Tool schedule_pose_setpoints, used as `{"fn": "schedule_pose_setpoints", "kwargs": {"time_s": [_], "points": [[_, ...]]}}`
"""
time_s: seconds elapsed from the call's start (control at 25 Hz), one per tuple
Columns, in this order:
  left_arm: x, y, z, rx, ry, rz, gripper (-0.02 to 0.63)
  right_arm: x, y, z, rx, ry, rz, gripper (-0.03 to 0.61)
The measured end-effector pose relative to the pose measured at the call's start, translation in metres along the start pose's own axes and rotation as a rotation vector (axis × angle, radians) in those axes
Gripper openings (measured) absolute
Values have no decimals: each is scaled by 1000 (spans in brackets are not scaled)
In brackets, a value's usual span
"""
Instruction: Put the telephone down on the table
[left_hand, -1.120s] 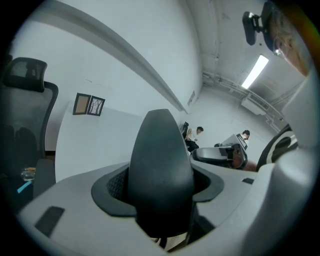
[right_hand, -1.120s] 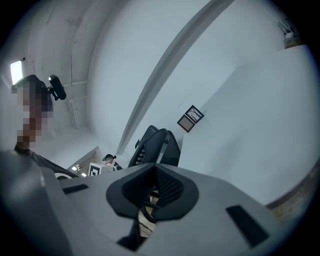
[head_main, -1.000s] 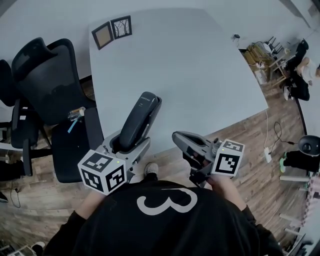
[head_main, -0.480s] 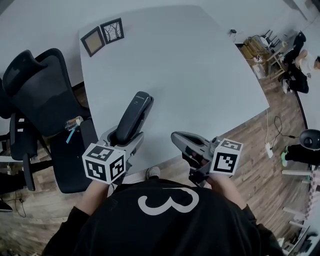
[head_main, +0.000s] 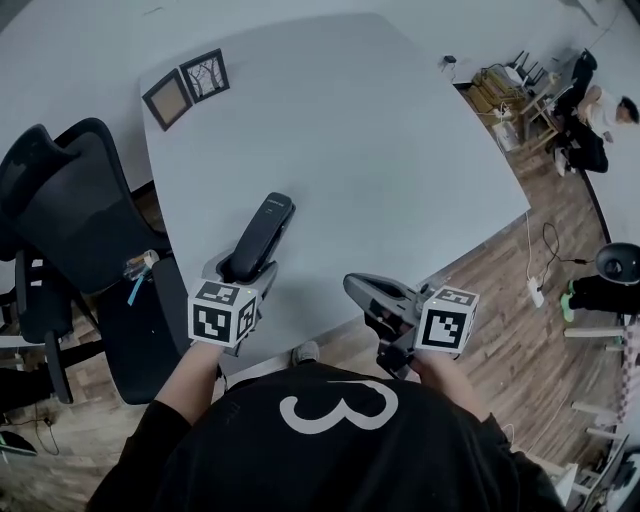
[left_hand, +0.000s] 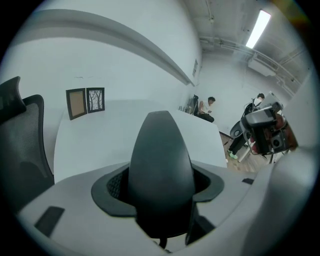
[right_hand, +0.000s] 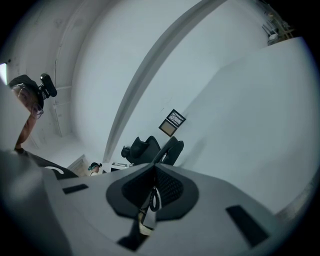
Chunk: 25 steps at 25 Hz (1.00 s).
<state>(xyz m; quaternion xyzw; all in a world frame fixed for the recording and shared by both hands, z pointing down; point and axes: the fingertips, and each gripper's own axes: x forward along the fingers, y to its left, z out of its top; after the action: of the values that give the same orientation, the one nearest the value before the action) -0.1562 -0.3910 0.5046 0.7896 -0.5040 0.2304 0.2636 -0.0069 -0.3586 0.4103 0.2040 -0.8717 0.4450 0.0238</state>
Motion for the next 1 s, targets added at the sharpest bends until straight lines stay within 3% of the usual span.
{"fn": "schedule_pose_setpoints", "kwargs": {"time_s": [0.32,1.0], "points": [[29,4,-14,-30,44,0,288,-11,-11,-2,20,-12,-41,9],[56,17,-27,45,93,57,288,2,-30,1,51,21,-48,9]]}}
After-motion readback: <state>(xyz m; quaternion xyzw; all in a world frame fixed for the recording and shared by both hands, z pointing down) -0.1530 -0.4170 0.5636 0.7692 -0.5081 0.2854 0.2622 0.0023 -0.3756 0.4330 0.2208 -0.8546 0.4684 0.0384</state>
